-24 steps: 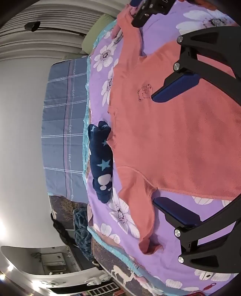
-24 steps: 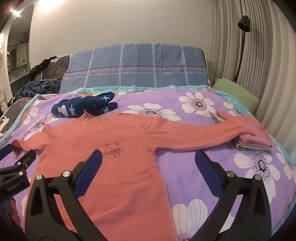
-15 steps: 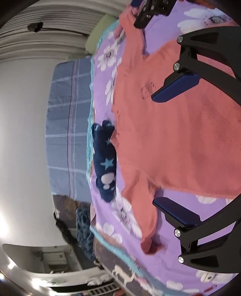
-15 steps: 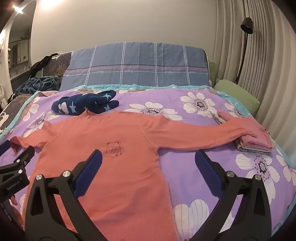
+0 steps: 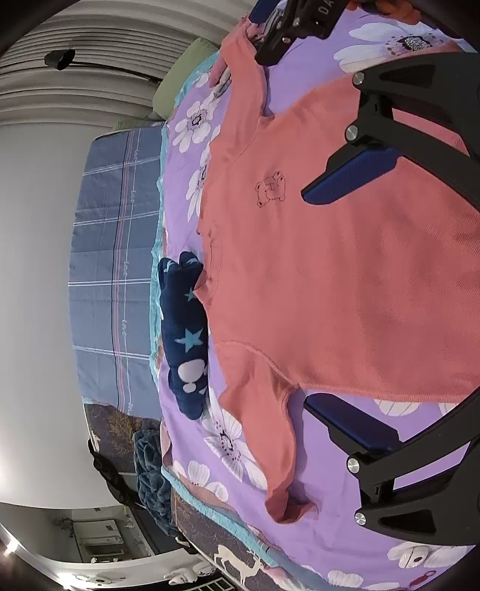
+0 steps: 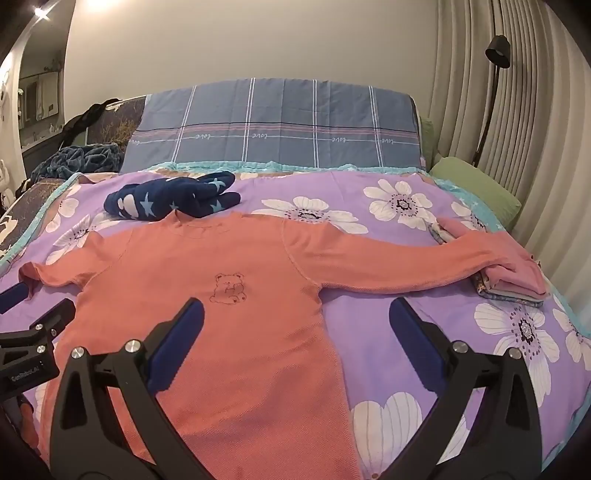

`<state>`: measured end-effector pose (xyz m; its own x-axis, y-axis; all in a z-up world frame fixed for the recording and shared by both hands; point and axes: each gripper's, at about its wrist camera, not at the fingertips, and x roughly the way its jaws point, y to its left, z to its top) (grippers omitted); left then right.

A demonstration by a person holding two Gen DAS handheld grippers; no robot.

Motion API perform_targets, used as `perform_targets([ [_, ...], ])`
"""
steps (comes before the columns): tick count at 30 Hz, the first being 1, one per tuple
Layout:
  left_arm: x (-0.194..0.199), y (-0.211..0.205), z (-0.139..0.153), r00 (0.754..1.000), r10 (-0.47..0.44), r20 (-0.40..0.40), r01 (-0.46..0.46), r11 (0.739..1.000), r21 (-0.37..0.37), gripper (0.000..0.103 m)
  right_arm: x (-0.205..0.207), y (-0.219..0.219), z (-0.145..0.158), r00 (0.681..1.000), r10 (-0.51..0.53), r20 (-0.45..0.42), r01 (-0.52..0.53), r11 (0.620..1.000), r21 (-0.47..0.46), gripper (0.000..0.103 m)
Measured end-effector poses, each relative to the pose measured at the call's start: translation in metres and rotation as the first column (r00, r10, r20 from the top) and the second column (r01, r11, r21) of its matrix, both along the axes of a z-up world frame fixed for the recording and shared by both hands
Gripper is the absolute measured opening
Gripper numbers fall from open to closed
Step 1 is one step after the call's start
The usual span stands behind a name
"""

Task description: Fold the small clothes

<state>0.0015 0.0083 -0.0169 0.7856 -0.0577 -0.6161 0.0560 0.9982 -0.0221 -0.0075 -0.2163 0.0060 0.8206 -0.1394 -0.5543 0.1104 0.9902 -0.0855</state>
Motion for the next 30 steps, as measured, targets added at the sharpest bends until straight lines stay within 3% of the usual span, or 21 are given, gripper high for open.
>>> perform_targets([
  [30,0.006,-0.008,-0.014,0.993,-0.104,-0.049,0.097,0.987,-0.13,0.102,0.012,0.003,-0.013,0.999,0.0,-0.054,-0.001,1.0,-0.008,0.101],
])
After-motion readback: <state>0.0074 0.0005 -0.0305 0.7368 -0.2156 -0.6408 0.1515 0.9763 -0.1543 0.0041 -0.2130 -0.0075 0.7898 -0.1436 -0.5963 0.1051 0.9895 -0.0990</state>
